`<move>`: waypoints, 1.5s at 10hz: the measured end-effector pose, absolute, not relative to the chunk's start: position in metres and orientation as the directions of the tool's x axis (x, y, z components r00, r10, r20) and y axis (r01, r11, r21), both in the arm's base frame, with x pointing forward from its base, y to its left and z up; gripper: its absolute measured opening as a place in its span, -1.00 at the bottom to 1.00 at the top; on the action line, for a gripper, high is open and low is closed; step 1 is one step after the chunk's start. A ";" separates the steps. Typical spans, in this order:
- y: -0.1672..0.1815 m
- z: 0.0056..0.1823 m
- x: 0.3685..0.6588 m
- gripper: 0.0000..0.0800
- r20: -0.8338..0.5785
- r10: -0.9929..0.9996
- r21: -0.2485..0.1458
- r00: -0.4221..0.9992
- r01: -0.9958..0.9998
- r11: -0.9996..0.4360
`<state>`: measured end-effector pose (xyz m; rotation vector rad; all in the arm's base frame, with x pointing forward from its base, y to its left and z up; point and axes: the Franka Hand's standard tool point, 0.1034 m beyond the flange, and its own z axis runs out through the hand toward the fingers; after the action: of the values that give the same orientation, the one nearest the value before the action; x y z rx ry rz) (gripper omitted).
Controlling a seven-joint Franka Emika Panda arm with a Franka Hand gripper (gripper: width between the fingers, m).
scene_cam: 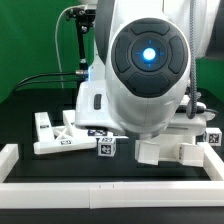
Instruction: Assemble chair
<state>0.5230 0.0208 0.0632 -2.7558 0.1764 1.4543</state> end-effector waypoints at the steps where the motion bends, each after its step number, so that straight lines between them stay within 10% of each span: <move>1: 0.022 0.060 0.518 -0.93 -0.840 -0.121 0.062 0.529 -0.128 -0.990; 5: 0.027 0.056 0.513 -0.93 -0.871 -0.261 0.178 0.416 -0.227 -0.958; 8: 0.027 0.057 0.513 -0.93 -0.873 -0.252 0.170 0.418 -0.224 -0.960; 12: 0.029 0.049 0.515 -0.93 -0.887 -0.123 0.051 0.444 -0.170 -0.984; 15: 0.027 0.049 0.515 -0.93 -0.886 -0.147 0.074 0.440 -0.178 -0.981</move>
Offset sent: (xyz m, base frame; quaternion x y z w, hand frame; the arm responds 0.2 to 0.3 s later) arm 0.0084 0.0229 -0.0039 0.0785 -0.0711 0.1208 0.9870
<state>0.5150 0.0273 0.0488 -2.6403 0.2980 1.6186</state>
